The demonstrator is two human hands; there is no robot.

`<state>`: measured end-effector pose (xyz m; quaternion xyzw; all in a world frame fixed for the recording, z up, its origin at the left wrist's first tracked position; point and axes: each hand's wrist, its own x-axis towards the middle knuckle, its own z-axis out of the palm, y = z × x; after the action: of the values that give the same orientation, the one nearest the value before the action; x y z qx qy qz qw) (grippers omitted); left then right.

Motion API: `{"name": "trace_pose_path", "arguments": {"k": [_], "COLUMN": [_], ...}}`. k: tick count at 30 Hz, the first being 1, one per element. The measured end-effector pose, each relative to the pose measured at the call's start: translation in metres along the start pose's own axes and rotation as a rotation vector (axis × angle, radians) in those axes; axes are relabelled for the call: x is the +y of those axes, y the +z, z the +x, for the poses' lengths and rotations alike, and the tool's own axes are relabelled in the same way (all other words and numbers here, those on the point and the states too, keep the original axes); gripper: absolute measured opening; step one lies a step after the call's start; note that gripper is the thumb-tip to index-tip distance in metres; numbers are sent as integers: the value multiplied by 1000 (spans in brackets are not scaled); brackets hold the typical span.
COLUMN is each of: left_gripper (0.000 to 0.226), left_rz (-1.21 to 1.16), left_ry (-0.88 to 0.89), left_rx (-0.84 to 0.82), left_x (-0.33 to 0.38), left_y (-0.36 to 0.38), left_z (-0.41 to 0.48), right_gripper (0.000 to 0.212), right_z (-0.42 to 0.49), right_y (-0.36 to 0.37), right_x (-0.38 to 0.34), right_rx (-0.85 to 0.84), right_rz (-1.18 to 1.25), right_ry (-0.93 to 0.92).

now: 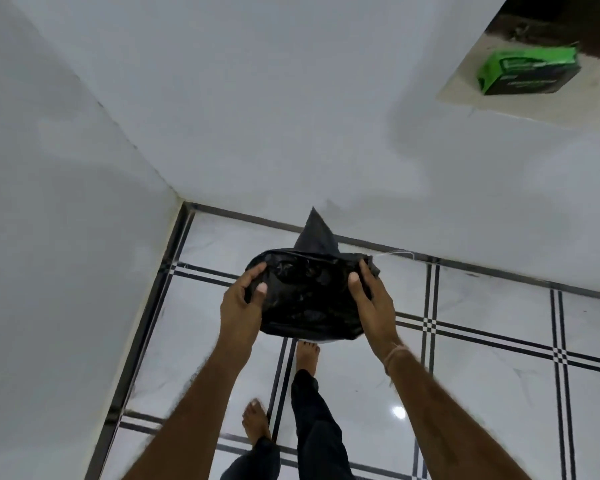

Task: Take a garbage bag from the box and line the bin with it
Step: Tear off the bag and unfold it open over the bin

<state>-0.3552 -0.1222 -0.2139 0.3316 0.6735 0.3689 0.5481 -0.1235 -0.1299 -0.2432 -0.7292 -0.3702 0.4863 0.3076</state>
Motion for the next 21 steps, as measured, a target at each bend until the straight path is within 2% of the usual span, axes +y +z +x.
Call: {"name": "trace_pose_path", "arguments": {"k": [3, 6, 8, 11, 13, 15, 17, 19, 21], "left_gripper": [42, 41, 36, 47, 57, 57, 45, 32, 36], "left_rz": [118, 341, 483, 517, 475, 385, 234, 127, 84], "left_ry": [-25, -68, -172, -423, -518, -481, -372, -220, -90], "left_rx": [0, -12, -3, -17, -26, -4, 13, -8, -40], "left_x": [-39, -98, -138, -190, -209, -222, -230, -231, -228], "left_y": [7, 13, 12, 7, 3, 5, 14, 29, 44], "left_z": [15, 43, 59, 74, 78, 82, 87, 97, 108], "right_gripper": [83, 66, 59, 73, 79, 74, 69, 61, 53], "right_z": [8, 27, 39, 58, 64, 67, 71, 79, 83], "right_y": [11, 29, 44, 63, 67, 65, 60, 53, 49], "right_x": [34, 85, 112, 151, 166, 177, 184, 194, 197], "right_rx": [23, 8, -157, -333, -383, -351, -147, 46, 101], "right_rz": [3, -132, -329, -415, -300, -34, 248, 403, 463], "right_ry": [66, 126, 200, 401, 481, 485, 454, 347, 212]}}
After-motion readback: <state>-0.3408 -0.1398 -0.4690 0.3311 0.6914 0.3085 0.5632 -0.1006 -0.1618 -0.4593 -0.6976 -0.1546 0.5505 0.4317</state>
